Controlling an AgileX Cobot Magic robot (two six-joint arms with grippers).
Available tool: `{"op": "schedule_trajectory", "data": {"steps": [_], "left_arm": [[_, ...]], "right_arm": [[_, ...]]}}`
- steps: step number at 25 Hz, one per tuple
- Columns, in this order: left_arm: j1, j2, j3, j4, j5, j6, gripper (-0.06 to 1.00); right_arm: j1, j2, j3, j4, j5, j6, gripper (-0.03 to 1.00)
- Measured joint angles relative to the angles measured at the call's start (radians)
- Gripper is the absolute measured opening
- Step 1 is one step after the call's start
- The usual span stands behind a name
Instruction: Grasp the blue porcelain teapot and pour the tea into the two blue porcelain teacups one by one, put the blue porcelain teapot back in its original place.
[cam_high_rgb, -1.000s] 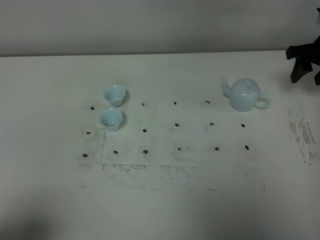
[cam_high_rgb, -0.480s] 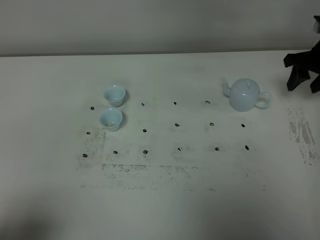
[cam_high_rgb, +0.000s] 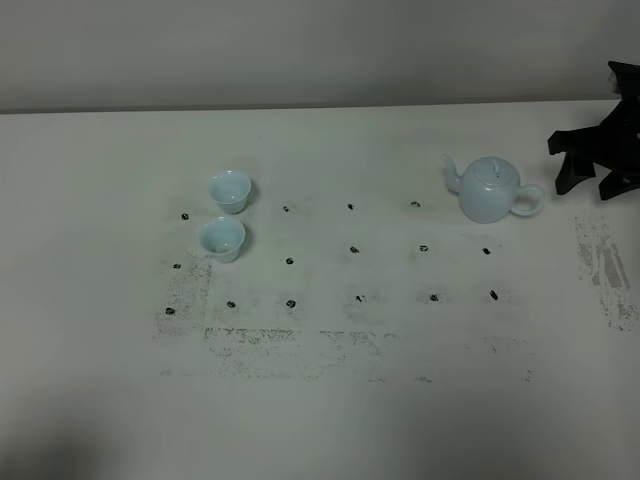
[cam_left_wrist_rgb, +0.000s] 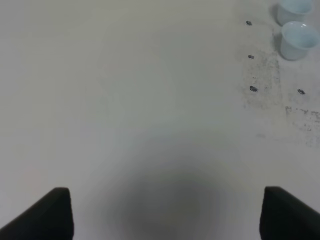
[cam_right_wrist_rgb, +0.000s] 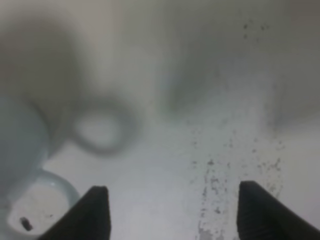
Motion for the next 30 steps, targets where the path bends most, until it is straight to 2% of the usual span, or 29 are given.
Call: {"op": "schedule_trajectory", "data": {"steps": [5,17,30], "left_arm": [[0.000,0.000,0.000,0.000,0.000,0.000,0.72],[0.000,0.000,0.000,0.000,0.000,0.000,0.72],[0.000,0.000,0.000,0.000,0.000,0.000,0.72]], "right_arm": [[0.011,0.000,0.000,0.013,0.054,-0.010,0.53],[0.050,0.000,0.000,0.043,0.093,-0.025,0.53],[0.079,0.000,0.000,0.056,0.181,-0.017,0.53]]}}
